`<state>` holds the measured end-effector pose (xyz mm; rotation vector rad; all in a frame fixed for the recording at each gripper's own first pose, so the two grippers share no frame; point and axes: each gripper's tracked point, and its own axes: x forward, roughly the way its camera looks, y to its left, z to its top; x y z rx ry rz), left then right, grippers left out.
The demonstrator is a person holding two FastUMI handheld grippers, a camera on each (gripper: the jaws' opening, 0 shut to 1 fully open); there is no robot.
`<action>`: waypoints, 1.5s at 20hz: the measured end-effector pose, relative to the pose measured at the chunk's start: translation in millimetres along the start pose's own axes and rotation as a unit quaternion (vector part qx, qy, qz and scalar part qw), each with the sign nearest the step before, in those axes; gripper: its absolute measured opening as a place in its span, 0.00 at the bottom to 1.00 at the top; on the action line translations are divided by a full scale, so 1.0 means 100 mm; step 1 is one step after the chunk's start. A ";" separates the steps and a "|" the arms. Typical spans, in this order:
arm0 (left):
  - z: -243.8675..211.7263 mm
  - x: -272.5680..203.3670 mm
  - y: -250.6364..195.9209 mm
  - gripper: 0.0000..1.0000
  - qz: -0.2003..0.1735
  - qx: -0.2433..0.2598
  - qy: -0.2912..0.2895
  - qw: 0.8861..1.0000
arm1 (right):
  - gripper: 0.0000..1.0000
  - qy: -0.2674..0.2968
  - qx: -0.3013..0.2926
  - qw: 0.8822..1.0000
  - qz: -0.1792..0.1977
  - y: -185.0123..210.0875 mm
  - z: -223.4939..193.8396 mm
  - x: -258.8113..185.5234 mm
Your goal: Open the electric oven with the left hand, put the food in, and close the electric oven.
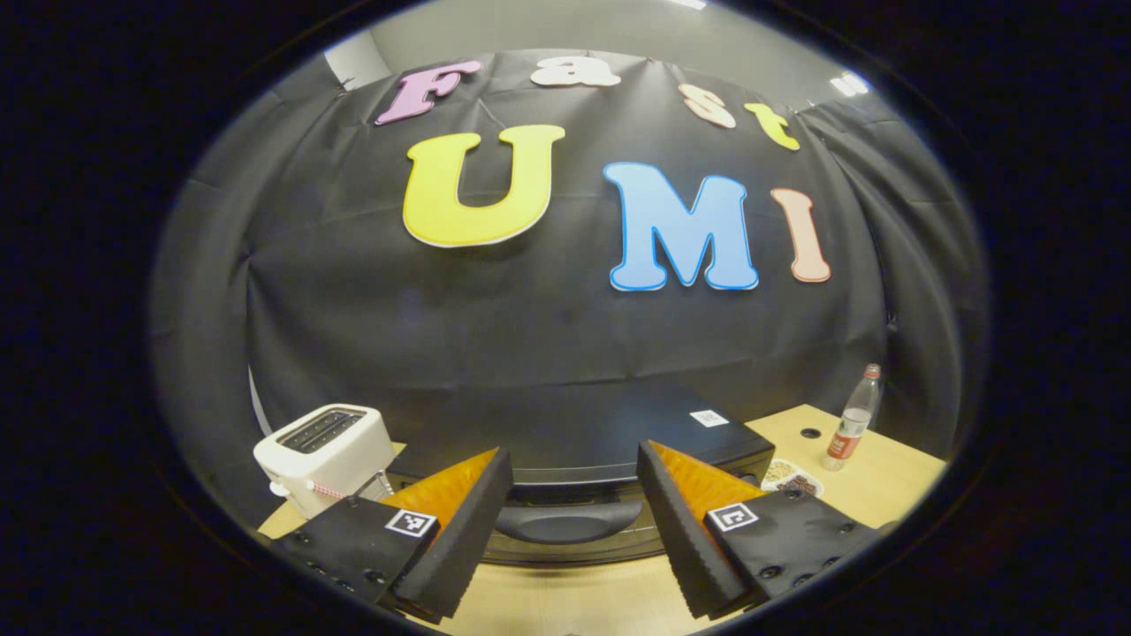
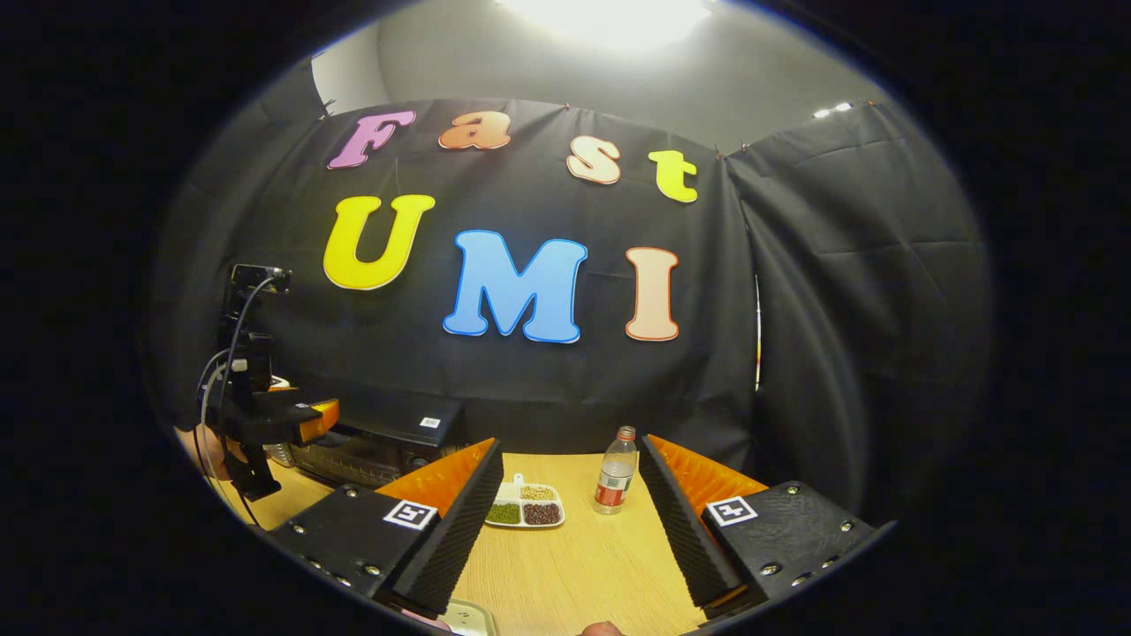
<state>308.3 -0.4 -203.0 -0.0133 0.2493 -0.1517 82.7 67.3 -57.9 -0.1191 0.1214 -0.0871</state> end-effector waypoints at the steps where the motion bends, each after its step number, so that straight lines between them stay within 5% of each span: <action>1: -0.06 0.04 0.00 1.00 0.000 0.001 0.006 1.000 | 0.95 0.003 -0.001 1.000 -0.001 0.00 0.00 0.00; 7: -0.40 0.22 0.07 1.00 0.017 -0.008 0.039 0.999 | 0.95 0.013 -0.008 1.000 -0.012 -0.01 -0.03 0.02; 8: -0.44 0.23 0.09 0.91 0.021 -0.008 0.044 0.999 | 0.95 0.015 -0.009 1.000 -0.012 -0.01 -0.04 0.02; 9: -0.41 0.25 0.09 1.00 0.021 -0.002 0.034 0.999 | 0.95 0.017 -0.009 1.000 -0.013 -0.02 -0.05 0.03; 12: -0.42 0.23 0.09 1.00 0.024 0.005 0.031 0.999 | 0.95 0.019 -0.007 1.000 -0.014 -0.02 -0.05 0.03; 14: -0.44 0.18 0.07 1.00 0.025 0.003 0.031 0.999 | 0.95 0.017 -0.007 1.000 -0.011 -0.01 -0.04 0.02; 15: -0.49 0.14 0.07 0.92 0.025 0.003 0.036 0.999 | 0.95 0.016 -0.007 1.000 -0.009 -0.01 -0.03 0.02; 18: -0.53 -0.03 0.05 1.00 0.028 0.005 0.032 0.999 | 0.95 0.014 -0.006 1.000 0.002 0.00 -0.03 0.02; 20: -0.60 -0.16 0.04 1.00 0.031 0.007 0.036 0.999 | 0.95 0.014 -0.006 1.000 0.008 0.01 -0.03 0.02; 21: -0.65 -0.22 0.04 0.92 0.031 0.009 0.040 0.999 | 0.95 0.014 -0.006 1.000 0.011 0.01 -0.03 0.02; 22: -0.69 -0.29 0.02 1.00 0.031 0.010 0.044 0.998 | 0.95 0.013 -0.005 1.000 0.013 0.02 -0.02 0.02; 30: -0.95 -0.59 -0.01 0.96 0.042 0.005 0.072 0.997 | 0.95 0.011 -0.003 0.999 0.035 -0.05 -0.04 -0.15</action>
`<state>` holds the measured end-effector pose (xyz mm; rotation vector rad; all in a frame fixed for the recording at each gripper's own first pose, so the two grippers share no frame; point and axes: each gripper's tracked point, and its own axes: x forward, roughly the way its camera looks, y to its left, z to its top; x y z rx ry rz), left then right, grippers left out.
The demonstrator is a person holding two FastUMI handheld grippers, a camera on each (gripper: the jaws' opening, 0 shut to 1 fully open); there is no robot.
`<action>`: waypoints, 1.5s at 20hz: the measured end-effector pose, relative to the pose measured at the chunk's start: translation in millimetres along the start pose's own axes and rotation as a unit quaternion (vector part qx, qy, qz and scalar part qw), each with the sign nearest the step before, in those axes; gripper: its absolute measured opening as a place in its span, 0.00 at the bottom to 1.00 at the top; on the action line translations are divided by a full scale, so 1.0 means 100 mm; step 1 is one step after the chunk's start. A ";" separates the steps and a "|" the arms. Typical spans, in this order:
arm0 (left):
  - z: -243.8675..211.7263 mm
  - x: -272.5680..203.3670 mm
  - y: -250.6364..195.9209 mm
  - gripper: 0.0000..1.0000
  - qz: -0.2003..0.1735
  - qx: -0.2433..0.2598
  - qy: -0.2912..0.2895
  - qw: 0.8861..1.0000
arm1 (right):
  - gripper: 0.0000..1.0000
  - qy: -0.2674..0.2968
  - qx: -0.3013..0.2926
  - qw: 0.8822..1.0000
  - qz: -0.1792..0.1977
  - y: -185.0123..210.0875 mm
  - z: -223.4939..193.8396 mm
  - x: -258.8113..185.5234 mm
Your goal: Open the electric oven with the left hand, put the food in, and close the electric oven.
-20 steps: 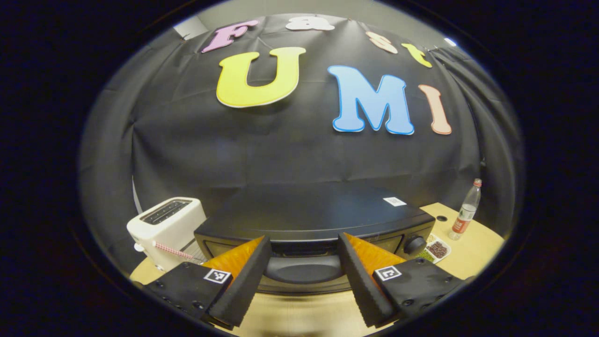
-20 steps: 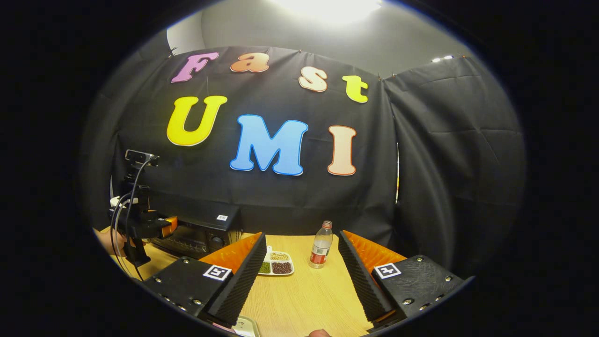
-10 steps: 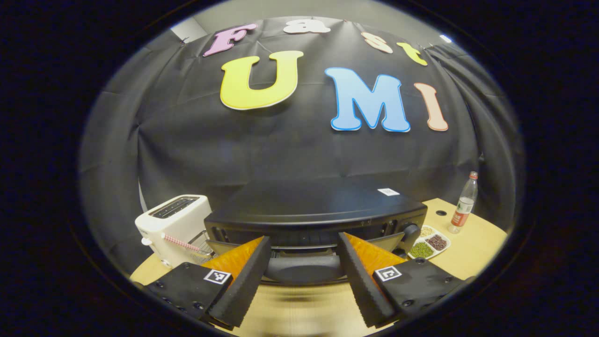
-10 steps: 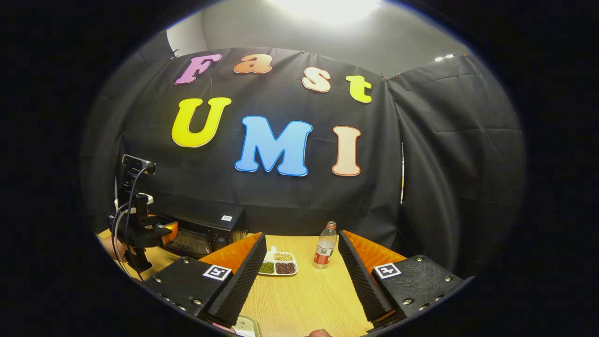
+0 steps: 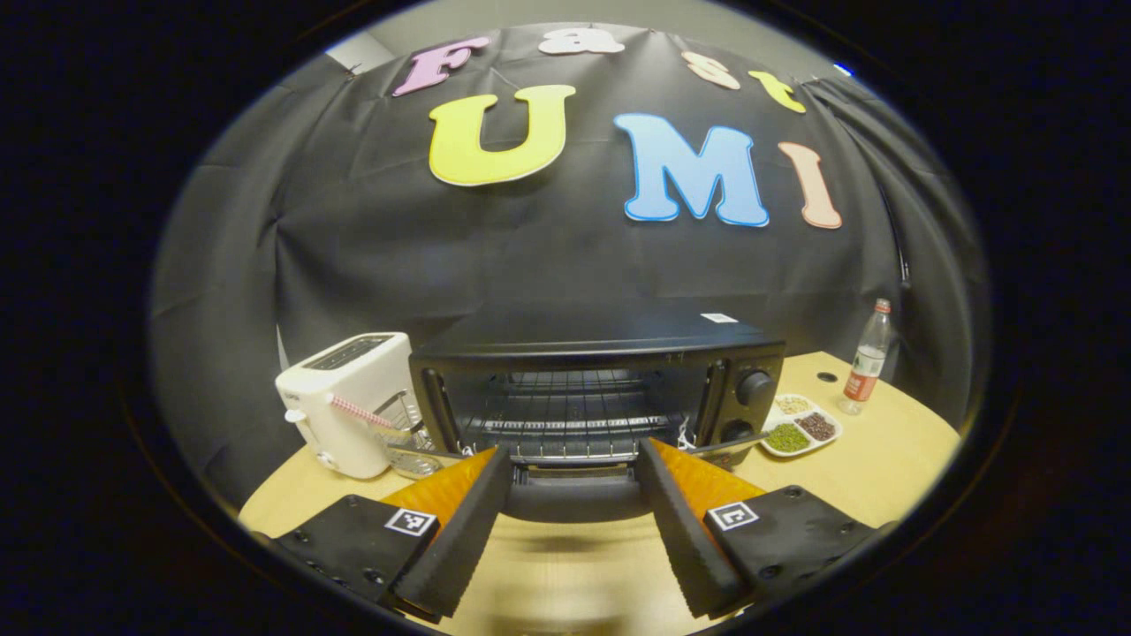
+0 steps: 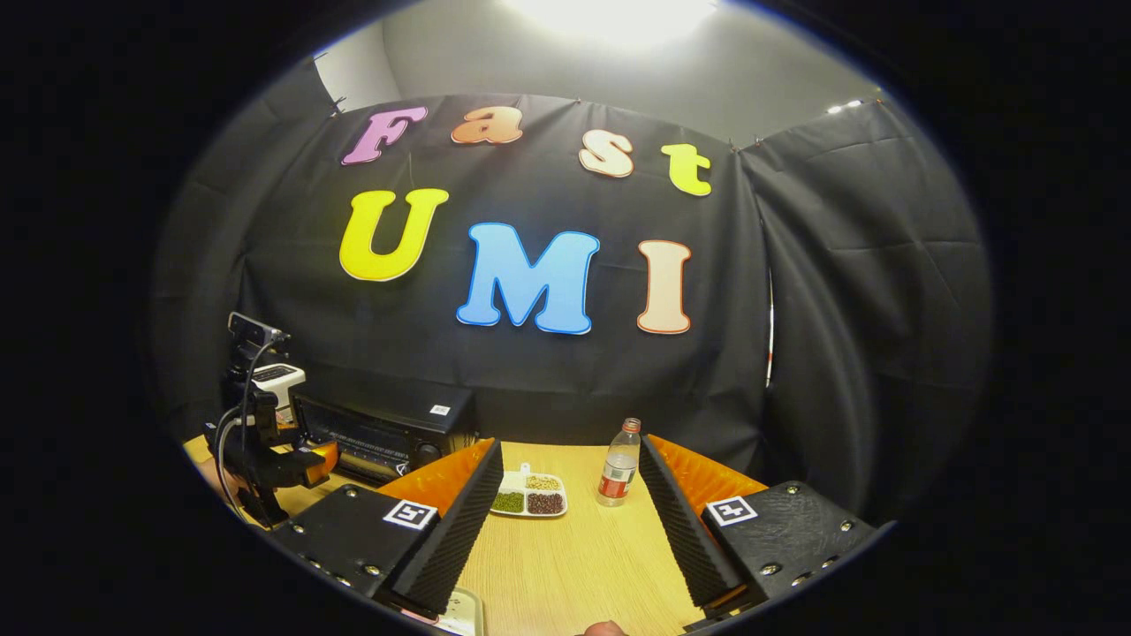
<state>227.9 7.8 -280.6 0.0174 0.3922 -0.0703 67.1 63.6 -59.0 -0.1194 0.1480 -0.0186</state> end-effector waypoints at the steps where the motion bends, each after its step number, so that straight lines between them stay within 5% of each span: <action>1: -0.03 -0.03 0.00 0.96 0.002 0.002 0.003 1.000 | 0.95 0.001 0.002 1.000 0.003 0.01 0.00 0.00; 11: -0.55 -0.22 -0.05 1.00 0.004 0.012 0.044 0.999 | 0.95 0.018 0.016 1.000 0.016 -0.04 -0.10 -0.10; 14: -0.68 -0.26 -0.05 0.91 0.005 0.015 0.058 0.998 | 0.95 0.019 0.012 1.000 0.017 -0.03 -0.10 -0.12; 20: -1.01 -0.33 -0.05 0.96 0.010 -0.004 0.102 0.995 | 0.95 0.025 0.018 0.999 0.039 0.07 -0.13 -0.17; 29: -0.05 -1.12 0.21 0.91 0.033 -0.011 -0.010 0.999 | 0.95 0.073 0.059 0.987 0.133 0.40 -0.41 -0.21; 30: 0.08 -1.21 0.26 1.00 0.037 -0.010 -0.026 0.999 | 0.95 0.083 0.066 0.984 0.147 0.45 -0.47 -0.22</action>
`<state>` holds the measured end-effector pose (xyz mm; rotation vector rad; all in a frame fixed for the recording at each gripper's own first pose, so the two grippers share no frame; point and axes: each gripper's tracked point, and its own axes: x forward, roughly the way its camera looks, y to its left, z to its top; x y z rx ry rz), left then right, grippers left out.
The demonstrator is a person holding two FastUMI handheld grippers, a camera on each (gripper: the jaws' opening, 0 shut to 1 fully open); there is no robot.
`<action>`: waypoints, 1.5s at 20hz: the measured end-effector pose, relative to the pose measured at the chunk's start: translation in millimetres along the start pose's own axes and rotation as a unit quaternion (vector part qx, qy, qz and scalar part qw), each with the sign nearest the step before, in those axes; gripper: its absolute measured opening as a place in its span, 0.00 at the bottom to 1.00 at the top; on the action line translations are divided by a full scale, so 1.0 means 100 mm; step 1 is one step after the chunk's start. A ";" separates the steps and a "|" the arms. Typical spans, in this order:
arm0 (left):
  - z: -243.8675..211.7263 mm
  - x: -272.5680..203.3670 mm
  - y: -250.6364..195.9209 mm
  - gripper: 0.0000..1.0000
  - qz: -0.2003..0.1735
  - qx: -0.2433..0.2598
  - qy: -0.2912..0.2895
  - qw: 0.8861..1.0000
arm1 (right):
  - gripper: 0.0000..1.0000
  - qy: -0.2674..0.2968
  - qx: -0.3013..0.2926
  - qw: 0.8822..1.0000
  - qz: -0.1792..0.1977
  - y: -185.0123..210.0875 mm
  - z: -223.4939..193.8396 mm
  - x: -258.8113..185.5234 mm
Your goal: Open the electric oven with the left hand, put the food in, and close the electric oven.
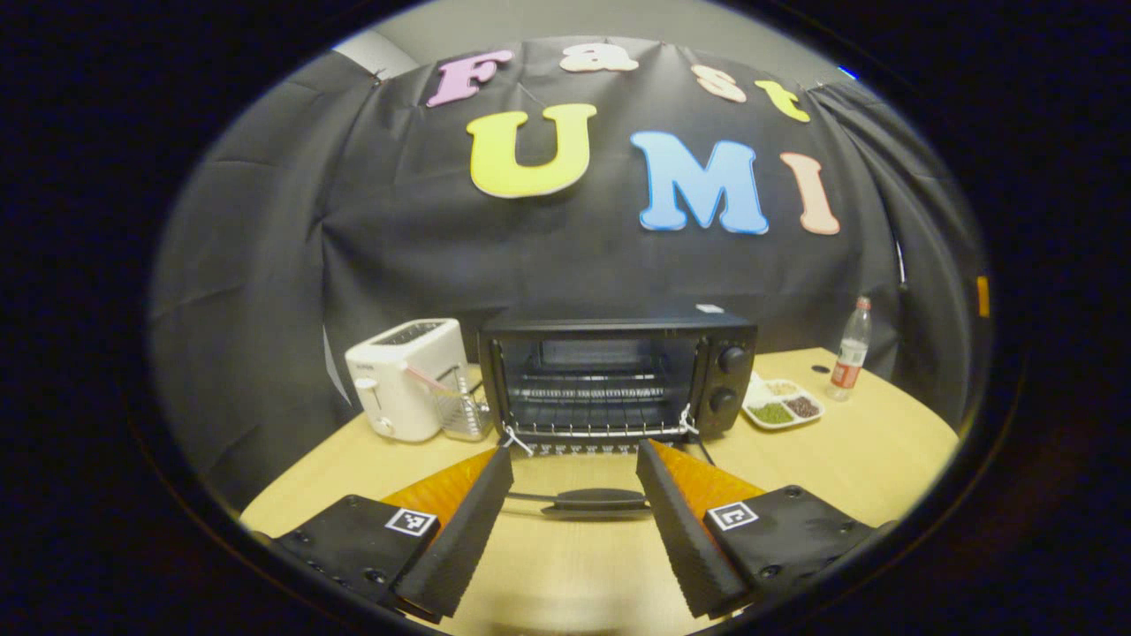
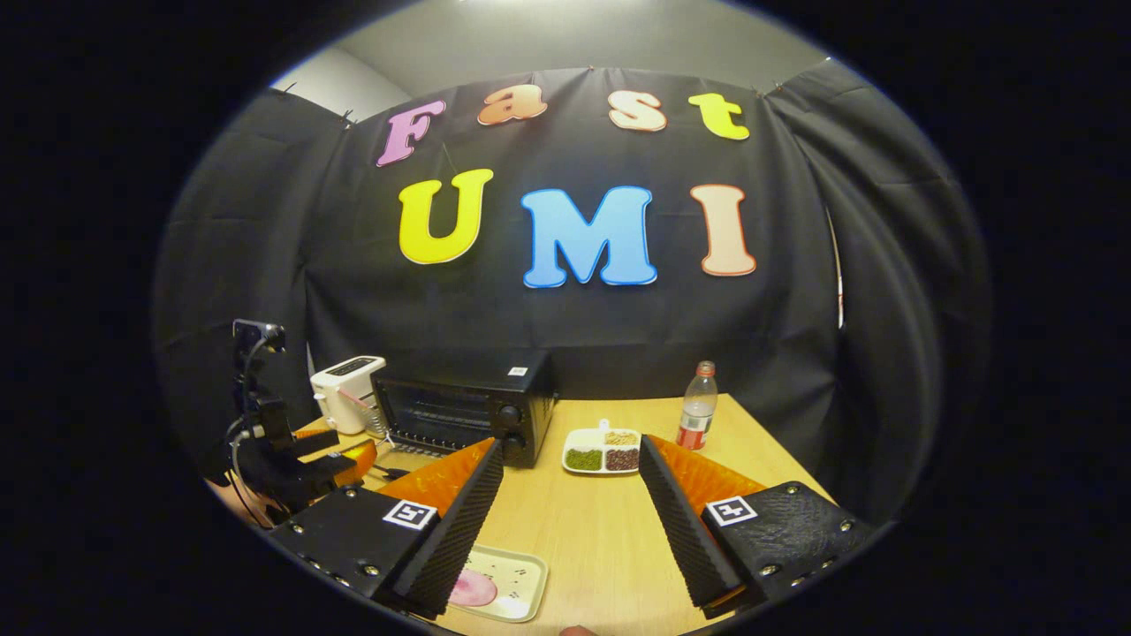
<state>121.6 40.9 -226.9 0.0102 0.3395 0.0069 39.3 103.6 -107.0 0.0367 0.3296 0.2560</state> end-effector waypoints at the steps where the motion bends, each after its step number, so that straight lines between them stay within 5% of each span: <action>1: 0.15 -0.10 0.05 1.00 0.004 0.002 -0.017 1.000 | 0.95 0.012 0.007 1.000 0.015 0.04 -0.06 0.02; 9: 0.97 -0.85 0.34 1.00 0.034 -0.010 -0.110 0.993 | 0.96 0.158 0.057 0.980 0.107 0.36 -0.84 0.19; 16: 0.95 -1.17 0.55 1.00 0.061 -0.002 -0.115 0.991 | 0.98 0.307 0.113 0.934 0.145 0.44 -1.50 0.24; 25: 0.87 -1.31 0.76 1.00 0.087 -0.009 -0.113 0.990 | 0.98 0.478 0.136 0.855 0.150 0.40 -2.28 0.15; 27: 0.84 -1.30 0.79 1.00 0.094 -0.009 -0.108 0.990 | 0.85 0.503 0.157 0.837 0.146 0.41 -2.38 0.12; 30: 0.81 -1.31 0.79 1.00 0.096 -0.016 -0.104 0.990 | 0.84 0.523 0.168 0.824 0.136 0.35 -2.48 0.10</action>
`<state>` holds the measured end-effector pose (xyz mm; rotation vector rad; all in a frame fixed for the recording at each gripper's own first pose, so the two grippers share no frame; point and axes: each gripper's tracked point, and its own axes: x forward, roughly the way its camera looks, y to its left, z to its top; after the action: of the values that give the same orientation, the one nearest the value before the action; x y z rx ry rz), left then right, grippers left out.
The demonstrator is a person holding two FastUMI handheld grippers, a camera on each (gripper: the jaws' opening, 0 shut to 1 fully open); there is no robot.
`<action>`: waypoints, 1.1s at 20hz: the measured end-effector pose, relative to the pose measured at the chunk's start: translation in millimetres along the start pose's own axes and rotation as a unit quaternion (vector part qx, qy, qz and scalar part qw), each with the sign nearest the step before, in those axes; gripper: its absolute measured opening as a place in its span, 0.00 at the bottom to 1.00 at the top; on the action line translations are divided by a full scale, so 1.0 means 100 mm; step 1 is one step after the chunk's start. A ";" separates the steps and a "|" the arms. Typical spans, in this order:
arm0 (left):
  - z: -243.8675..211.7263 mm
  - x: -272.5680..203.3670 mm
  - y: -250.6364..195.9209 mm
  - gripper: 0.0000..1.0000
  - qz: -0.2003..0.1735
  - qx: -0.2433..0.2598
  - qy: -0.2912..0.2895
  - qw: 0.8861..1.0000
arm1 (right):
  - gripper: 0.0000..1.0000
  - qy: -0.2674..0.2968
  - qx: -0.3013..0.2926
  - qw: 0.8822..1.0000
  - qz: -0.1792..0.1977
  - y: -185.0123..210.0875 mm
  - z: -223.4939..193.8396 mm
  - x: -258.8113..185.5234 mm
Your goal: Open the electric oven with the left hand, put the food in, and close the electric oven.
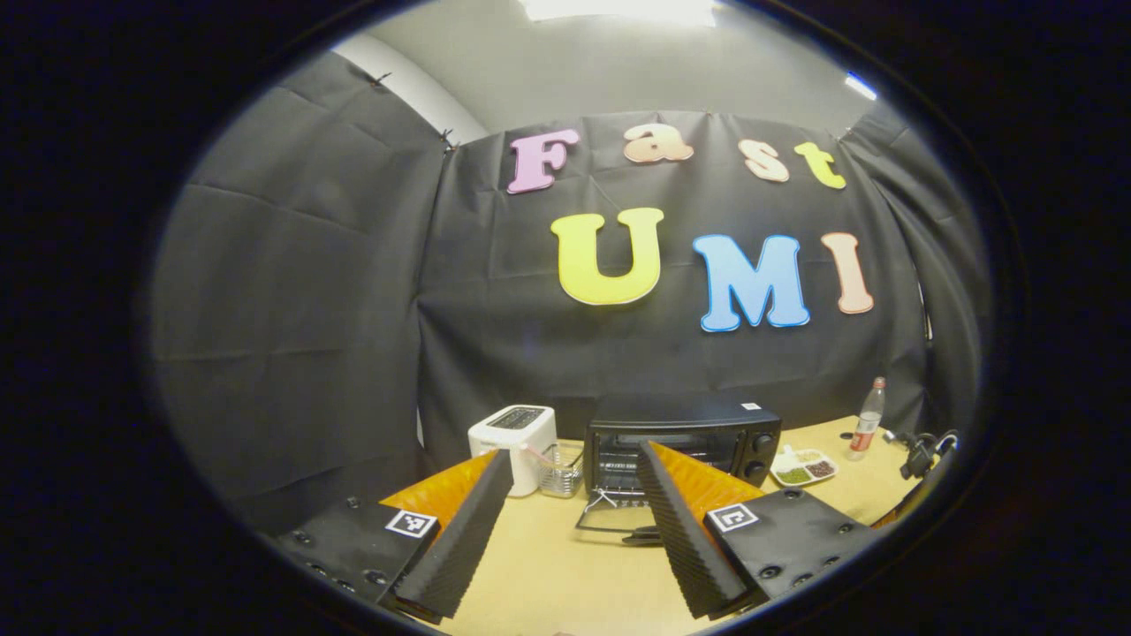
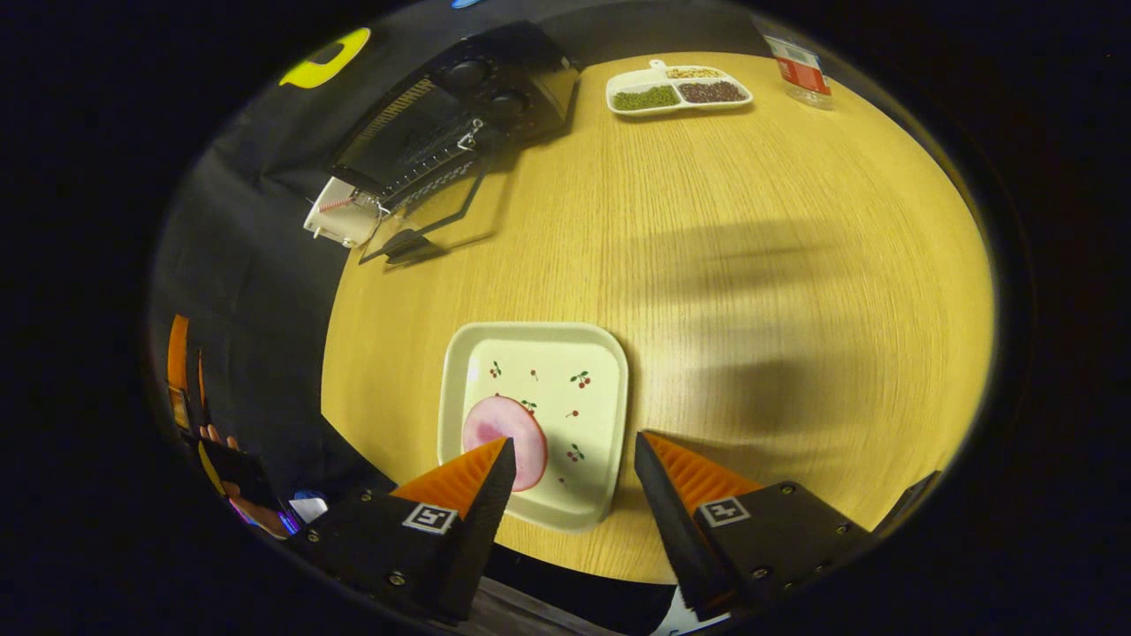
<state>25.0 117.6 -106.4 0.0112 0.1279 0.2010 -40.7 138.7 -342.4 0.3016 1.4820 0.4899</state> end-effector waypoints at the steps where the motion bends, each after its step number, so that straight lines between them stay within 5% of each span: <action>1: 0.00 0.00 0.00 1.00 0.000 0.000 0.001 1.000 | 0.75 0.007 0.006 1.000 -0.010 -0.08 0.00 0.04; 2: 0.01 -0.01 -0.01 1.00 -0.001 0.000 0.001 1.000 | 0.48 0.013 0.014 1.000 -0.005 -0.07 -0.03 0.09; 3: 0.00 0.00 -0.03 1.00 -0.003 -0.002 0.001 1.000 | 0.38 0.024 0.018 1.000 0.002 -0.05 -0.05 0.07; 7: 0.04 0.04 -0.10 1.00 -0.009 -0.002 0.000 1.000 | 0.44 0.032 0.017 0.999 -0.007 -0.19 -0.06 0.11; 8: 0.04 0.05 -0.13 1.00 -0.011 -0.004 0.001 1.000 | 0.01 0.032 0.022 0.999 -0.002 -0.21 -0.04 0.03; 11: 0.03 0.05 -0.20 0.91 -0.018 -0.006 0.002 1.000 | 0.01 0.027 0.038 0.999 0.012 -0.21 -0.01 0.12; 12: 0.04 0.05 -0.20 1.00 -0.018 -0.003 0.002 1.000 | 0.01 0.019 0.039 0.999 0.014 -0.19 -0.02 0.08; 22: 0.03 0.15 -0.06 1.00 -0.010 -0.013 0.003 1.000 | 0.00 -0.033 0.094 0.992 0.075 -0.15 0.20 -0.32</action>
<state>40.8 115.1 -105.1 -0.0159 0.1309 0.1836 -19.8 112.0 -320.4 0.5755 1.4493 0.4551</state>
